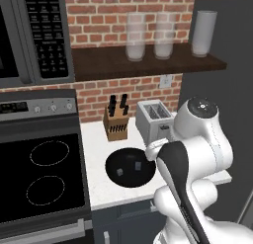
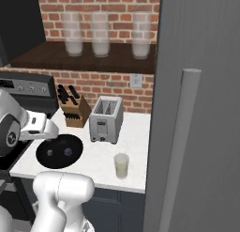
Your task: Grab a lemon wedge from the fridge and one ice cube from the ice bowl, and put them in the glass of lemonade.
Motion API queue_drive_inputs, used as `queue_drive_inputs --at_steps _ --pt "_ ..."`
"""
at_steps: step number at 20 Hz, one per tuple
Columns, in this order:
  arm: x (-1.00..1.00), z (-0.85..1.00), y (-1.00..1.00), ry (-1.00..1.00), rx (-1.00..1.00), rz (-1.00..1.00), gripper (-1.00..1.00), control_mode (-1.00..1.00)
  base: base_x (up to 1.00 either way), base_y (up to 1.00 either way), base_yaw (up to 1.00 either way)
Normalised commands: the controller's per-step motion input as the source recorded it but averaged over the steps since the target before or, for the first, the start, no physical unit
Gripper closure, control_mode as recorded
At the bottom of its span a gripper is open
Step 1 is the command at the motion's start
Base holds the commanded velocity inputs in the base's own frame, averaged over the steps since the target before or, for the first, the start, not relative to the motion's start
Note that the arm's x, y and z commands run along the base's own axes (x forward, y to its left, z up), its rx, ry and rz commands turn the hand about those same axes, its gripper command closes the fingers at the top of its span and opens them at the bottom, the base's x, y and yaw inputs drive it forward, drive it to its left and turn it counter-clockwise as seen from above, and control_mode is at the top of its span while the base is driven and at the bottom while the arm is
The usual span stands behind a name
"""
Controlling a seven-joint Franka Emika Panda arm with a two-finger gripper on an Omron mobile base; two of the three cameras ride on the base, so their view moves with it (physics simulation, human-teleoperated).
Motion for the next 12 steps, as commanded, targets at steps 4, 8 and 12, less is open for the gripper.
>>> queue_drive_inputs --at_steps 4,8,12 --pt "0.33 -0.08 0.05 0.01 0.00 0.01 -1.00 -1.00 0.00 0.00 0.00" --pt "0.07 0.00 0.00 0.00 0.00 0.00 -1.00 -1.00 0.00 0.00 0.00" --pt "0.10 -0.01 0.00 0.00 0.00 0.00 -1.00 -1.00 0.00 0.00 0.00"
